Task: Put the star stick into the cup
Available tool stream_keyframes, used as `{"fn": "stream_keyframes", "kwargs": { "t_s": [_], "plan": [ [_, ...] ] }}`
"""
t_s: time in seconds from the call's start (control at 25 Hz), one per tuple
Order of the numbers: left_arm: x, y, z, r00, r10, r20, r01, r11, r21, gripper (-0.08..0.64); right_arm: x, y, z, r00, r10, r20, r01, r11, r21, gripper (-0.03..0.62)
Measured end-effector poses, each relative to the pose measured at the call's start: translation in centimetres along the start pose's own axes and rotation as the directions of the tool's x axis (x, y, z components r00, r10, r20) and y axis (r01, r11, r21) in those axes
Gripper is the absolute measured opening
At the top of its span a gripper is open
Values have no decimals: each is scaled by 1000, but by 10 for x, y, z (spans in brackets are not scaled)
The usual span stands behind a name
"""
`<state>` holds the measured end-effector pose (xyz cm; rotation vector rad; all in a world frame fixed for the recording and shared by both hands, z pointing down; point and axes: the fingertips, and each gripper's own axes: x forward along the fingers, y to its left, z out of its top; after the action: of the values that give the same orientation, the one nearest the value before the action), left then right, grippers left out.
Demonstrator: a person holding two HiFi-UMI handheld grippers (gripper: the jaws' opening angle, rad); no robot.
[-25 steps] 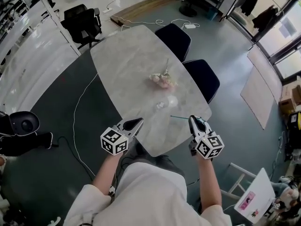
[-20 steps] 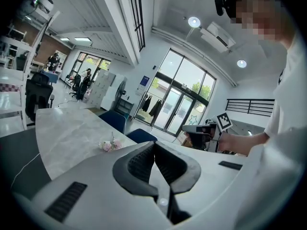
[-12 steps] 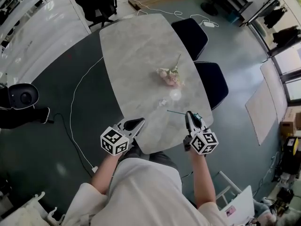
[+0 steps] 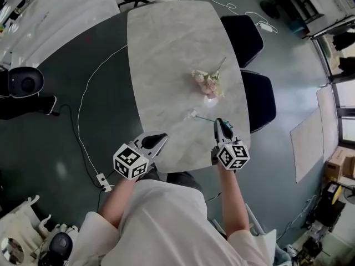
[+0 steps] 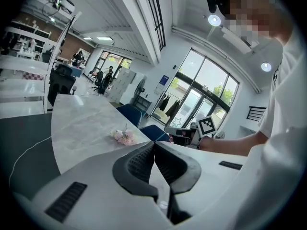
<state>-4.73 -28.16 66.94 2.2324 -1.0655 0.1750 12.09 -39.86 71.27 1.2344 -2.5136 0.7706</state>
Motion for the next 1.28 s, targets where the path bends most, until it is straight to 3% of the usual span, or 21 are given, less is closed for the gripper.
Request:
{"fn": "stream_keyframes", "kwargs": {
  "t_s": [0.68, 1.0, 1.2, 1.28],
  "plan": [
    [34, 22, -33, 996, 80, -42, -83, 994, -78, 21, 79, -39, -89, 982, 0, -188, -13, 998, -69, 16],
    [34, 30, -39, 993, 95, -73, -103, 989, -104, 21, 95, -67, -103, 976, -62, -207, 66, 998, 10, 26],
    [30, 28, -43, 991, 99, -92, -110, 986, -123, 21, 94, -74, -114, 969, -66, -240, 83, 994, 64, 72],
    [29, 29, -43, 990, 99, -98, -111, 986, -126, 21, 94, -75, -118, 965, -65, -253, 87, 993, 77, 120]
  ]
}}
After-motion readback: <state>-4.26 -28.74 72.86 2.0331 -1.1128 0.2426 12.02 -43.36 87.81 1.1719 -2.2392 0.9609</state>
